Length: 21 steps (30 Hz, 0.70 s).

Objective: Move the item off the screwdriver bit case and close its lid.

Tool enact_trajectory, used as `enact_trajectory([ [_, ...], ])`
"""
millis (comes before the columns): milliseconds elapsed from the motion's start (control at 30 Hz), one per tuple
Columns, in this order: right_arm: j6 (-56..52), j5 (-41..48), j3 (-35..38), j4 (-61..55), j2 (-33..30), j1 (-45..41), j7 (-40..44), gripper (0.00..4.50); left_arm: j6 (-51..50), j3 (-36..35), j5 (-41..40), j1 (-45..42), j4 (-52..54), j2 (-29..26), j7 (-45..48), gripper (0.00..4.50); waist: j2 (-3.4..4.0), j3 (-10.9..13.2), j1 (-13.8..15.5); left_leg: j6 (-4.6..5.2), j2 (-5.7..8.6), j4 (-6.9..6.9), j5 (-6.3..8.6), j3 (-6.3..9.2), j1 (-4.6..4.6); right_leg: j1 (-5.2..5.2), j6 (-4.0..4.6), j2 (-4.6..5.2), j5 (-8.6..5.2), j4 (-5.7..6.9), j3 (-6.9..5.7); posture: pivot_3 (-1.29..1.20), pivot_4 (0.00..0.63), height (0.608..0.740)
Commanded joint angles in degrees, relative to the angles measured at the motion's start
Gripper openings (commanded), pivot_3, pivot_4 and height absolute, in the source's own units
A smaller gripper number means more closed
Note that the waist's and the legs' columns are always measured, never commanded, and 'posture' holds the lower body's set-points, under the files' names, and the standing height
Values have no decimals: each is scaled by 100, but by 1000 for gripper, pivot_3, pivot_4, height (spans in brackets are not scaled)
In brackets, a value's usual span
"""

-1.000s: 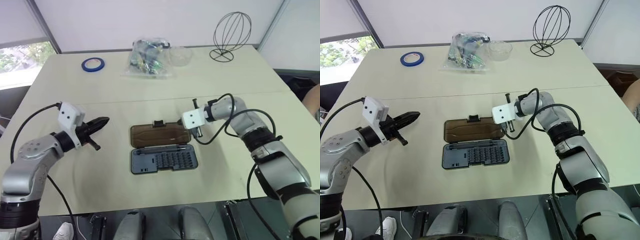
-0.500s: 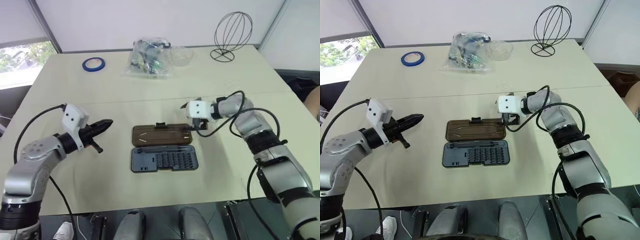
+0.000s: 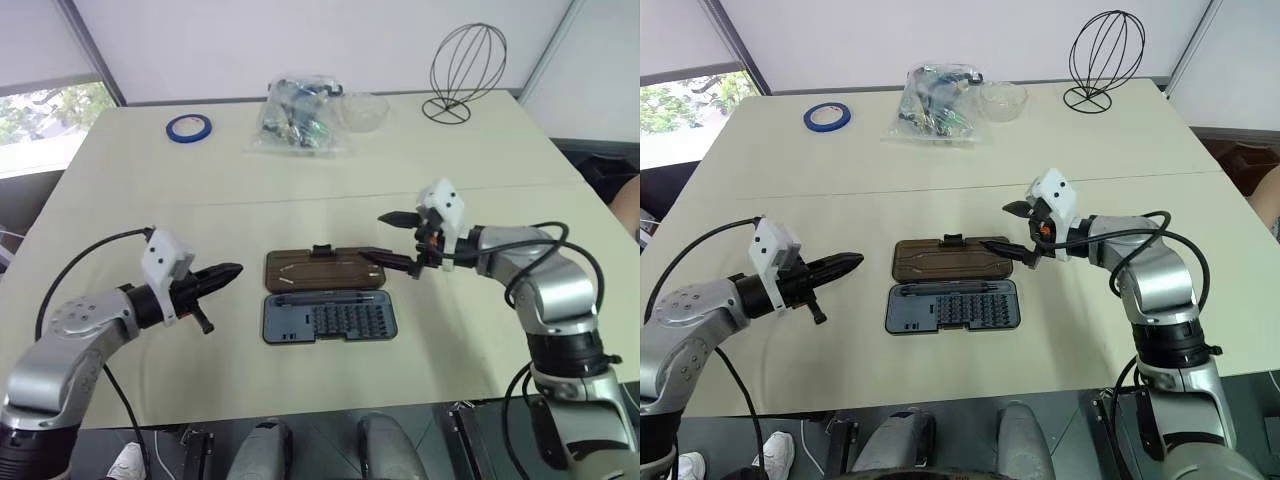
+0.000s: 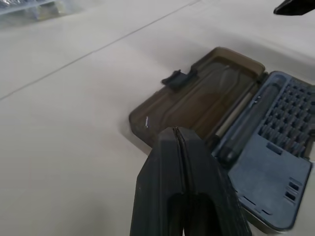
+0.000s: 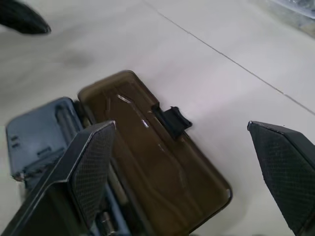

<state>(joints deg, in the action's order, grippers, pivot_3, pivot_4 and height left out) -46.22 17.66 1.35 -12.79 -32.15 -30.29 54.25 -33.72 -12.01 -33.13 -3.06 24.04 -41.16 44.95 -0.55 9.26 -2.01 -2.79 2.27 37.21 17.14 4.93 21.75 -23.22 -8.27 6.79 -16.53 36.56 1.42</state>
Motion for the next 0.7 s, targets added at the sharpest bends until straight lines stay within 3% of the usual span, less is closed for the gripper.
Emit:
enact_trajectory([
  [33, -114, 235, 121, -341, 32, -38, -296, 4467, 0, 22, -53, -69, 158, -90, 87, 0, 0, 0, -5, 0, 0, 1, 0, -1, 0, 0, 0, 0, 0, 0, 0, 0, 150, 740],
  [367, 110, 308, -164, -132, -13, -189, -570, 4467, 343, 1119, 459, -26, -176, 149, 416, 0, 0, 0, 2, 0, 1, 1, 0, -3, 0, 0, 0, 0, 0, 1, 0, 0, 150, 740],
  [500, 234, -42, -491, 302, -81, -472, -767, 4467, 547, 1681, 792, -208, -514, 378, 523, 0, 0, 0, -4, -2, 2, 2, -1, -4, -1, 0, 0, -1, 0, 2, 0, 0, 150, 740],
  [700, 311, -470, -996, 813, -234, -853, -788, 4467, 847, 1965, 1160, -348, -1027, 442, 672, 0, 0, 0, -4, -6, 2, 2, -4, -4, -2, -1, 0, -1, 0, 4, -1, 0, 150, 740],
])
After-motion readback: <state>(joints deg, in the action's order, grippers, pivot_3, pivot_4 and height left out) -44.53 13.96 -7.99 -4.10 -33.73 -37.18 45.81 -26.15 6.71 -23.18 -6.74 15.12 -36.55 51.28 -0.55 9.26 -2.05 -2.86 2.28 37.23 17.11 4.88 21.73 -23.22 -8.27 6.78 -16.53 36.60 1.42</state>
